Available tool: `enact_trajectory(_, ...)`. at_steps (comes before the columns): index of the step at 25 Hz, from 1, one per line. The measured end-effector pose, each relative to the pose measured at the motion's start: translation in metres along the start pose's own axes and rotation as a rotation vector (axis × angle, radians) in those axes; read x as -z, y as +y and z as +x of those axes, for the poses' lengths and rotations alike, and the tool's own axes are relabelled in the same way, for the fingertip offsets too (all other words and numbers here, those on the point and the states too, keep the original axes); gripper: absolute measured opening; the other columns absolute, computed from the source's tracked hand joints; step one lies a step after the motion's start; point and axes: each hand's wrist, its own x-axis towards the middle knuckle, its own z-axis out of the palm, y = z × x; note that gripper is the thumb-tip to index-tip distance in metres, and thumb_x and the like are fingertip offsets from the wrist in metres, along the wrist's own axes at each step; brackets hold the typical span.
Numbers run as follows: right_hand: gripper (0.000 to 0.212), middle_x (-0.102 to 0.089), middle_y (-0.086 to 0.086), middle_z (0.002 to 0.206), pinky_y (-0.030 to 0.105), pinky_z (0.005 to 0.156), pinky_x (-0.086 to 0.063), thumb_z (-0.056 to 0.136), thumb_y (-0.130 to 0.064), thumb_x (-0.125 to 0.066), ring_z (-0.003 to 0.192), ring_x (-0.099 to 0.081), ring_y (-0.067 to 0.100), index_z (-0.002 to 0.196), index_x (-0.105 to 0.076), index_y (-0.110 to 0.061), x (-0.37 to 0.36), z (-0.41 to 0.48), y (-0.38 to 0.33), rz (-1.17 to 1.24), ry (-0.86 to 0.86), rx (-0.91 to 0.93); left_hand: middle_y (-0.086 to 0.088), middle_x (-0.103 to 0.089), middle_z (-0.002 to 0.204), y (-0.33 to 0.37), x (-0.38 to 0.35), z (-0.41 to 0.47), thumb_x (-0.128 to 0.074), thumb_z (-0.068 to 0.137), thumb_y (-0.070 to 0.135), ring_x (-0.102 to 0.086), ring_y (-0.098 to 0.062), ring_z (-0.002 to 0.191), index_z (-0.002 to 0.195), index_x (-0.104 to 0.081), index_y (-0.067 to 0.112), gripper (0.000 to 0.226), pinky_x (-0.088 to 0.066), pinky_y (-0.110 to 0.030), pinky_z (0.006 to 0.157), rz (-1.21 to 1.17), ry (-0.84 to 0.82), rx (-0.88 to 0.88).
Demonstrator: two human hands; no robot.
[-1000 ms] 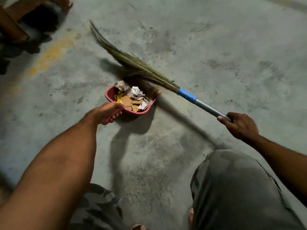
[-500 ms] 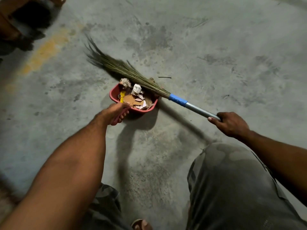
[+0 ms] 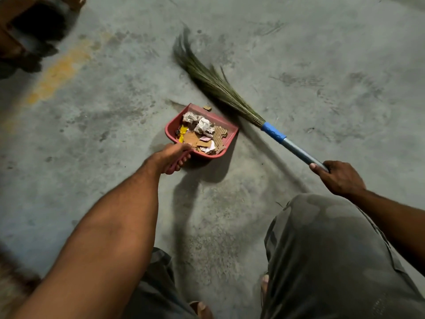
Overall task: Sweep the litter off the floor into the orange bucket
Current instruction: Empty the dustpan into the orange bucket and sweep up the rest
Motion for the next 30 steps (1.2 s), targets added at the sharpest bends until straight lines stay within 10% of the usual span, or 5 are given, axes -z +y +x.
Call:
enact_trajectory(9,0.054,-0.059,0.002,0.058,0.034,0.048,-0.039,0.097,-0.065,-0.049,0.057,-0.057,0.022,0.069,-0.057,-0.019,0.023,-0.086,0.005,0.030,-0.108,0.025,0.001,-0.052,0.056,0.007,-0.022,-0.038,-0.065,0.098,0.038,-0.040,-0.011,0.041,0.078,-0.066,0.010,0.035,-0.030,-0.023,0.040,-0.156,0.188,-0.050)
enact_trajectory(22,0.068,-0.054,0.003,0.050,0.034,0.047,-0.037,0.083,-0.080,-0.033,0.051,-0.055,0.023,0.064,-0.052,-0.017,0.311,-0.279,-0.024,0.211,0.003,-0.057,-0.002,-0.052,0.053,0.161,-0.014,-0.336,-0.065,0.097,0.043,-0.039,-0.013,0.037,0.073,-0.064,0.010,0.041,-0.027,-0.020,0.038,-0.306,0.255,-0.159)
enact_trajectory(30,0.062,-0.055,0.005,0.048,0.030,0.045,-0.040,0.089,-0.062,-0.062,0.042,-0.048,0.021,0.061,-0.057,-0.007,0.452,-0.406,-0.068,0.669,-0.111,-0.186,-0.001,-0.051,0.052,0.215,-0.019,-0.550,-0.067,0.093,0.031,-0.039,-0.015,0.038,0.069,-0.062,0.010,0.033,-0.026,-0.021,0.039,-0.323,0.281,-0.132)
